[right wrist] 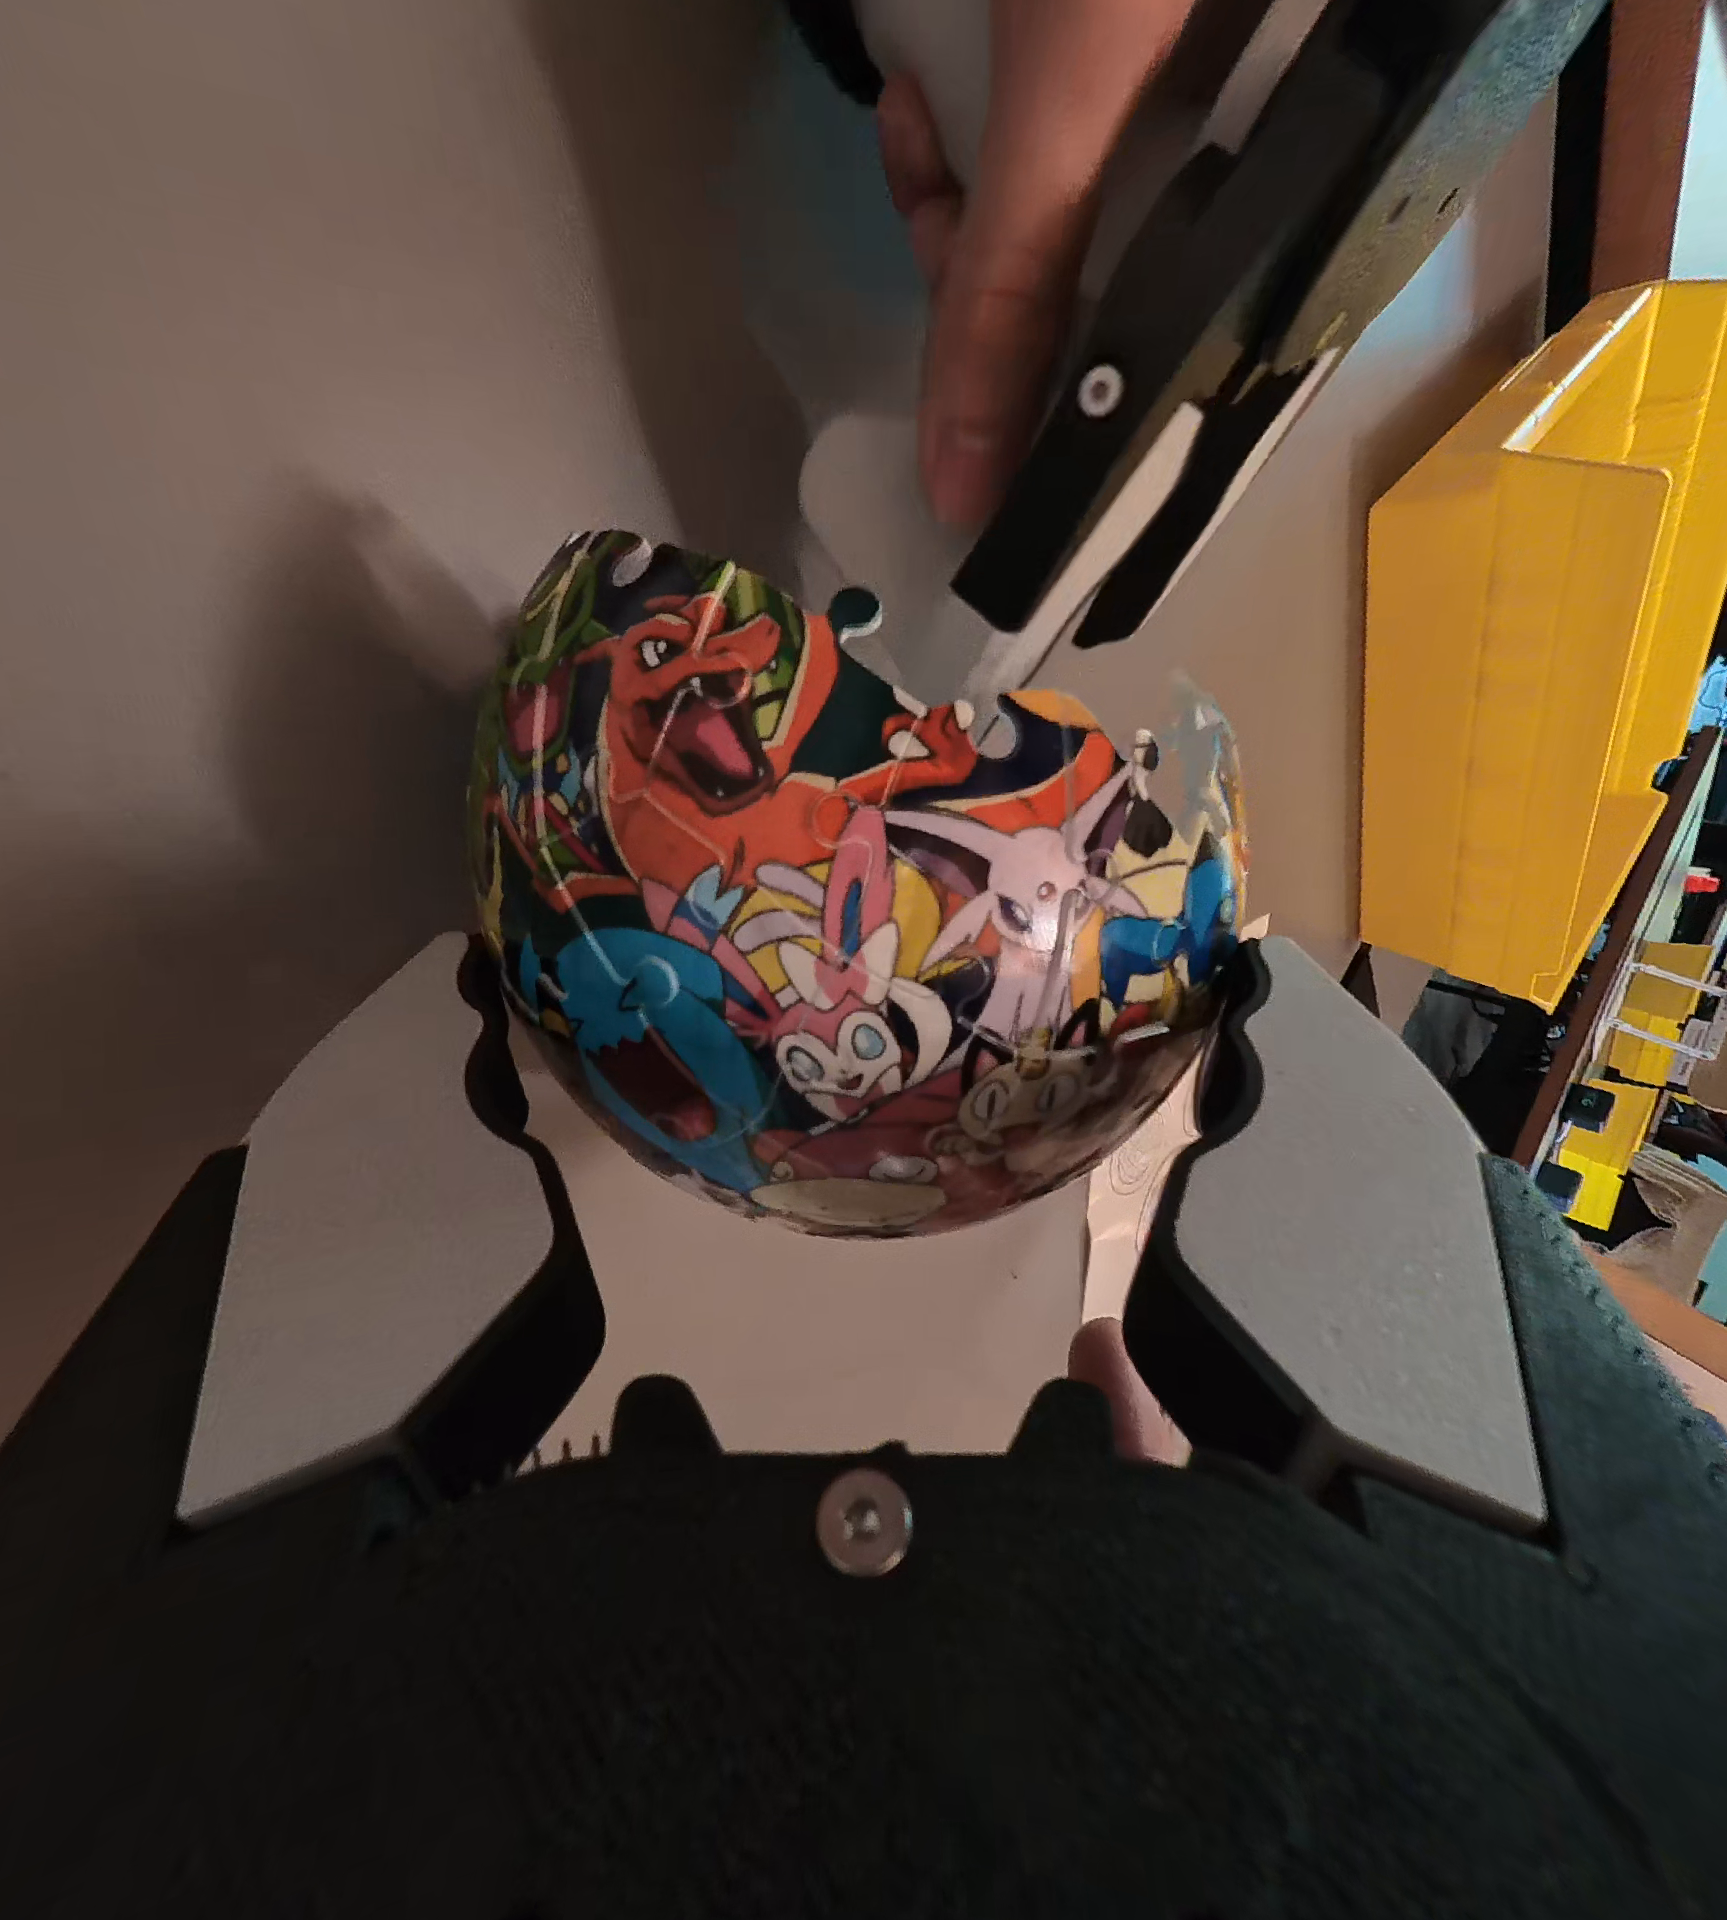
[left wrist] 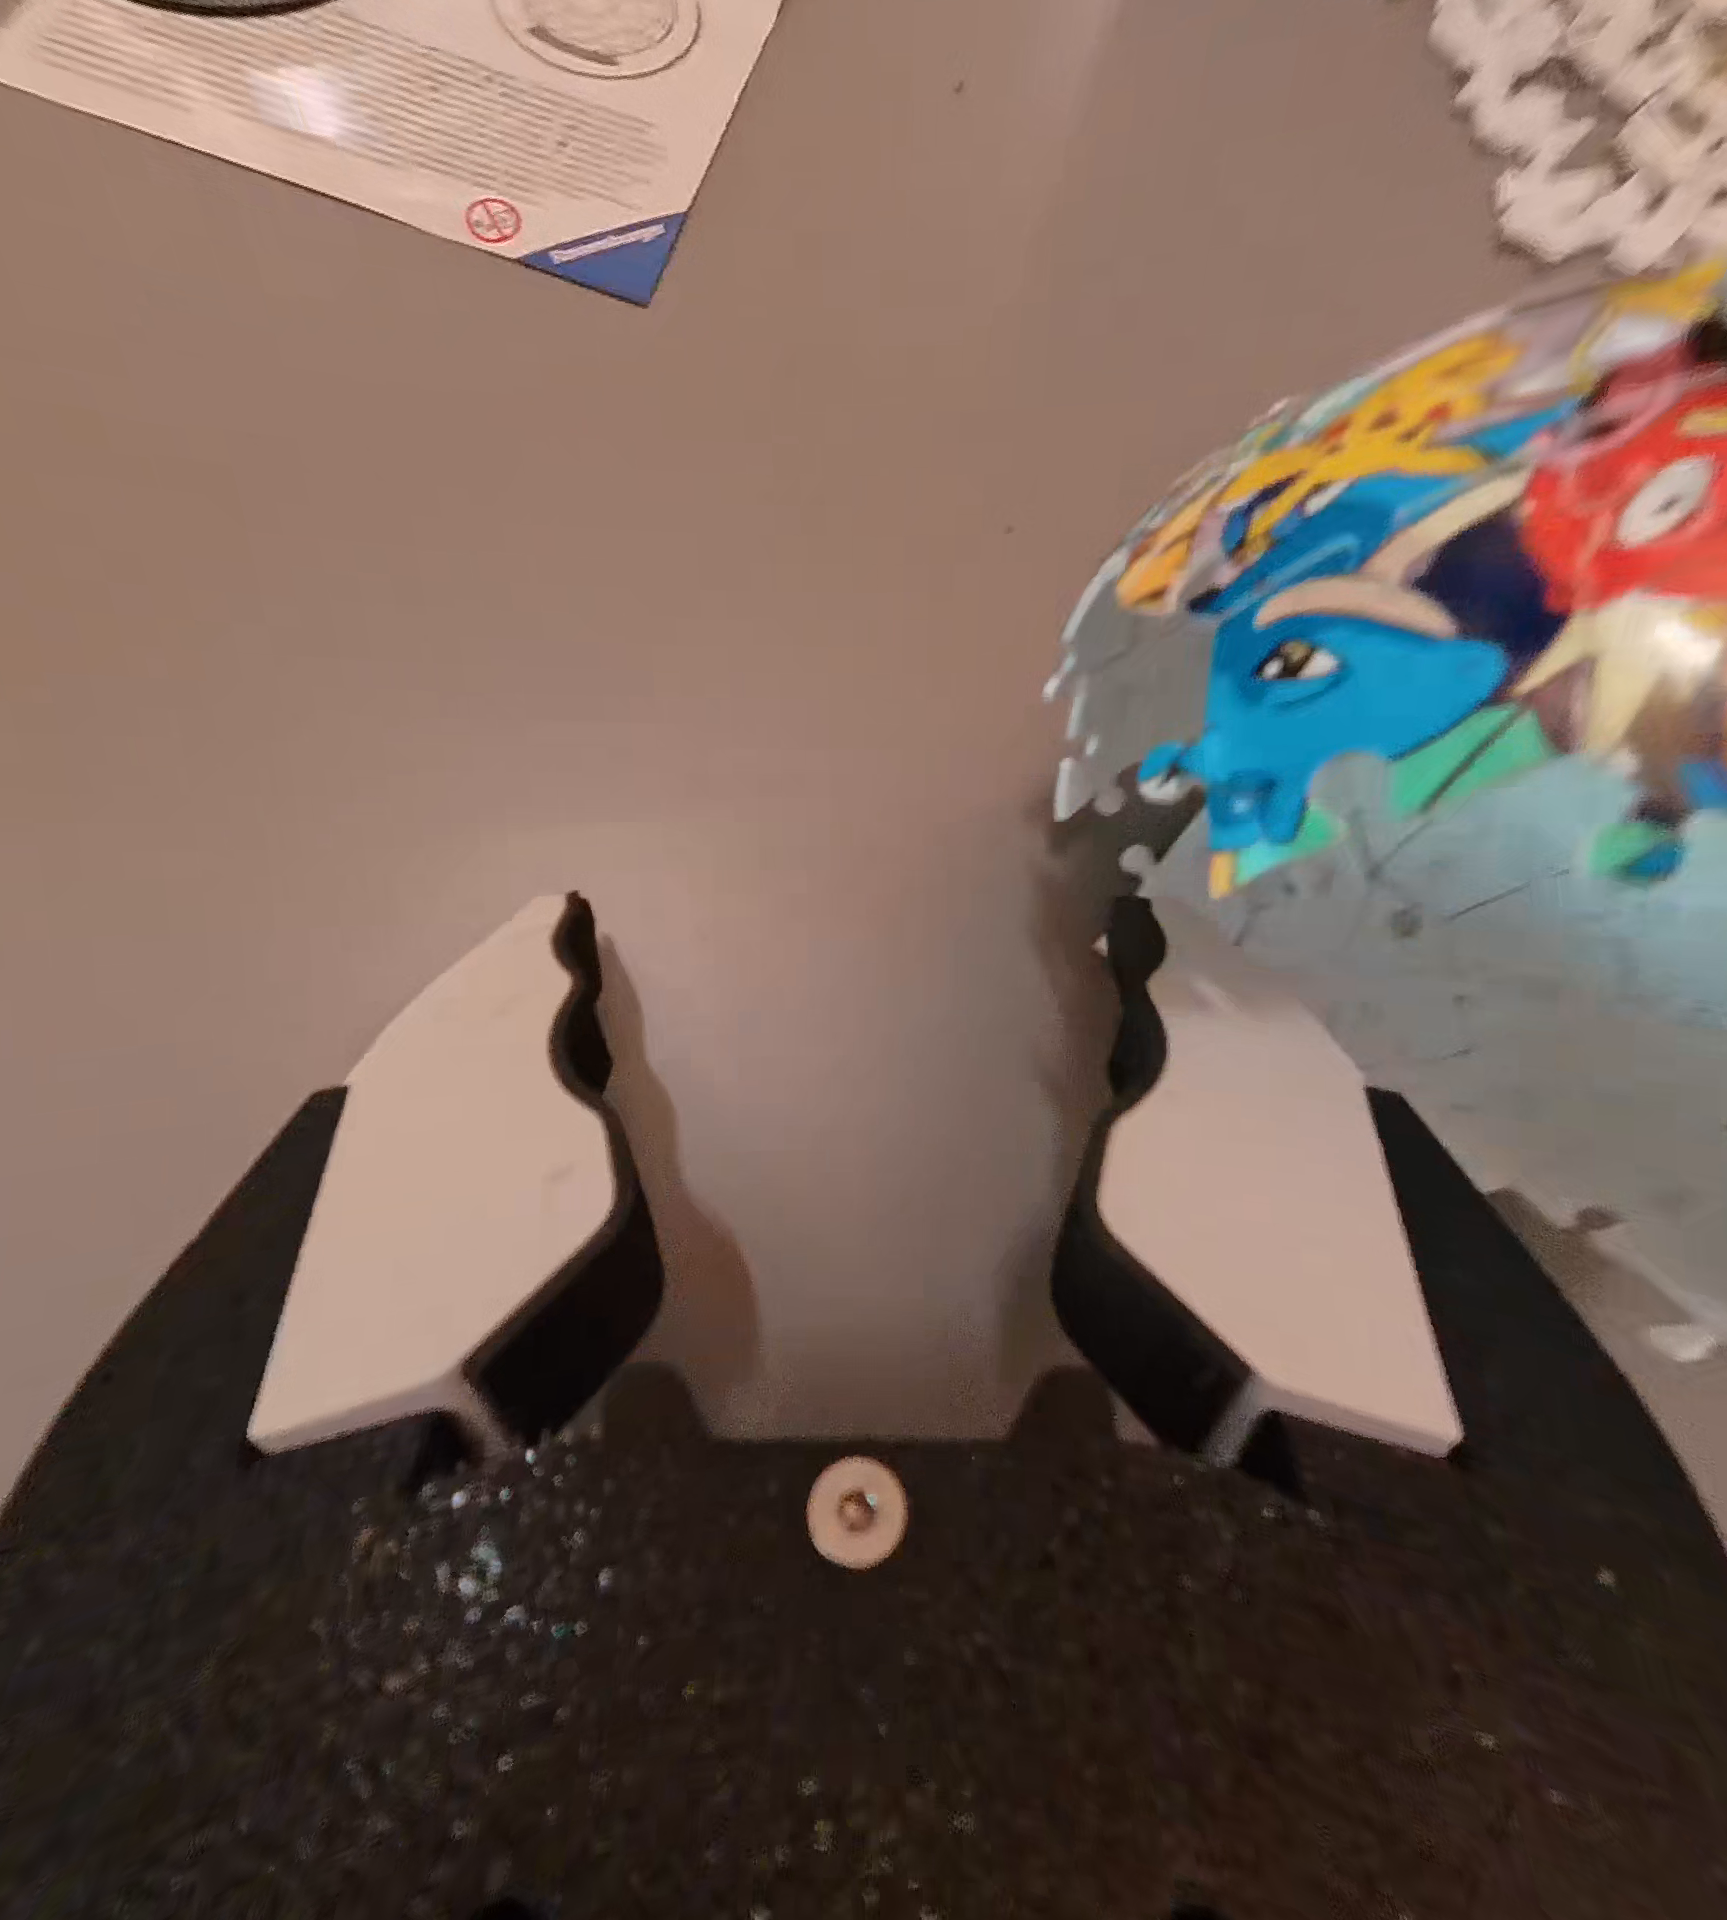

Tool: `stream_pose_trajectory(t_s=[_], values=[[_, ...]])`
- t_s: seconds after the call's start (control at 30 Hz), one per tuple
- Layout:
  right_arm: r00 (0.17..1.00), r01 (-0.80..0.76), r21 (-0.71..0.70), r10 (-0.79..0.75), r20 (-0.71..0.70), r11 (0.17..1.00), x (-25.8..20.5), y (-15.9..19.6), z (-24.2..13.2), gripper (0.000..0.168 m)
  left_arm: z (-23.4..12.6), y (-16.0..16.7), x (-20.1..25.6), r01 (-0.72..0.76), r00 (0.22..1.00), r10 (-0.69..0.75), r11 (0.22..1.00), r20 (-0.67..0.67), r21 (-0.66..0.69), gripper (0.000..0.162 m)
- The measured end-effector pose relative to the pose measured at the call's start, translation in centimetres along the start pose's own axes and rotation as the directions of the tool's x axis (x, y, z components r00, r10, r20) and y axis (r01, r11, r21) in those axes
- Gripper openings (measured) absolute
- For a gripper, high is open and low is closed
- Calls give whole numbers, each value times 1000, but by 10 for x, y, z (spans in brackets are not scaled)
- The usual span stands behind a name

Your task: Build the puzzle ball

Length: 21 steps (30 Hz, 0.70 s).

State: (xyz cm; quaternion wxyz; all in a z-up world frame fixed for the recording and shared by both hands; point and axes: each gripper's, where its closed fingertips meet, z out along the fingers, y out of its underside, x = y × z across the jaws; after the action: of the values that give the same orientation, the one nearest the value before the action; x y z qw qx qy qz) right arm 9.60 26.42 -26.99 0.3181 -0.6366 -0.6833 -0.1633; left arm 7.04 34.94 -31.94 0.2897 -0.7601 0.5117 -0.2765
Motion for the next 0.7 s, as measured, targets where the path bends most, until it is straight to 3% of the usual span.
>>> stream_pose_trajectory(t_s=[0.1,0.37,0.43,0.7], values=[[1000,-12,14,12,-1,1000,0,1,1,129,3,-1,7,-87,996,87,996,10,-1,96],[1000,-23,6,23,3,1000,-1,2,3,129,20,1,21,-157,988,158,986,-2,-63,89],[999,-37,16,37,2,999,-1,3,2,129,20,2,27,-163,986,160,985,-40,-65,78],[997,-75,49,75,4,996,-1,4,2,129,19,3,36,-185,981,181,981,-71,-53,62]])
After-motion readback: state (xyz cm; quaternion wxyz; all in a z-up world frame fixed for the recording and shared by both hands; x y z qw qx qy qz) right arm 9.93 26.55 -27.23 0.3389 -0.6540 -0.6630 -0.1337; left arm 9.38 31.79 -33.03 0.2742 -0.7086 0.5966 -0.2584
